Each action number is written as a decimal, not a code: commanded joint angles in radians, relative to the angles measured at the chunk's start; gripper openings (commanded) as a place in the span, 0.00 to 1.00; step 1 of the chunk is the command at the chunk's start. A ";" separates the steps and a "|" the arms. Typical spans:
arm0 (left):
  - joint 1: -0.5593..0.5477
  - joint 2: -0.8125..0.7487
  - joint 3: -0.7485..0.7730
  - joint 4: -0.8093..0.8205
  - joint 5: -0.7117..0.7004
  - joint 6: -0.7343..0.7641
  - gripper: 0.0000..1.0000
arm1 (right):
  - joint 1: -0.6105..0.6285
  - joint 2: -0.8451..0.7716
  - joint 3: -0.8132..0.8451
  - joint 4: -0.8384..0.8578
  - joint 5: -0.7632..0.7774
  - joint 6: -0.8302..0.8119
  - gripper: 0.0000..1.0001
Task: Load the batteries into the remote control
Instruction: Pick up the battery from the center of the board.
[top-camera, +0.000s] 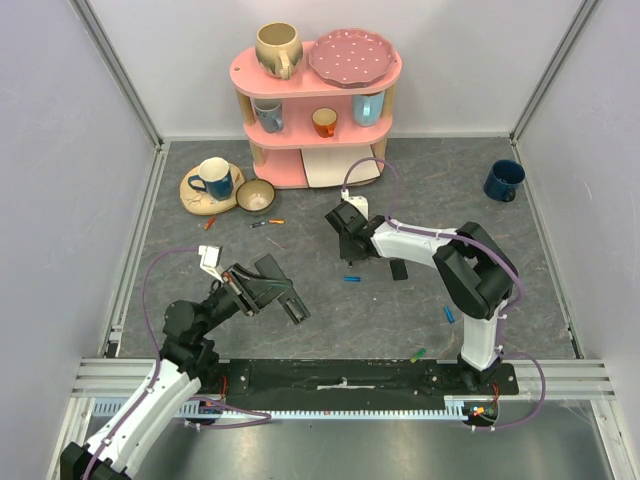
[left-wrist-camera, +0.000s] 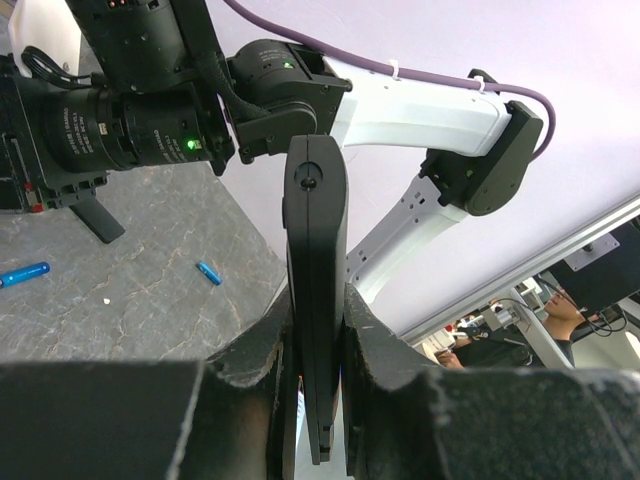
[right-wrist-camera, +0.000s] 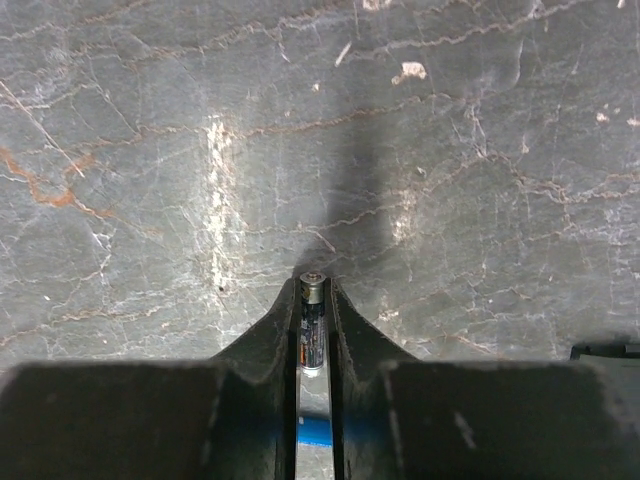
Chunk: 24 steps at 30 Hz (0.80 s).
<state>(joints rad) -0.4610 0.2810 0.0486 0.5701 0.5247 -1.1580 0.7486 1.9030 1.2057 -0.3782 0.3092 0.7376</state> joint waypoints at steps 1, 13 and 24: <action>0.002 0.014 -0.144 0.030 -0.012 0.018 0.02 | -0.002 0.057 0.046 -0.039 -0.004 -0.070 0.13; 0.002 0.027 -0.136 0.027 -0.012 0.027 0.02 | -0.002 0.120 0.141 -0.136 -0.013 -0.095 0.17; 0.002 0.032 -0.136 0.027 -0.008 0.032 0.02 | -0.002 0.139 0.152 -0.160 -0.015 -0.092 0.25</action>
<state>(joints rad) -0.4610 0.3080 0.0486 0.5701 0.5247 -1.1580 0.7486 1.9957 1.3552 -0.4805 0.3080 0.6533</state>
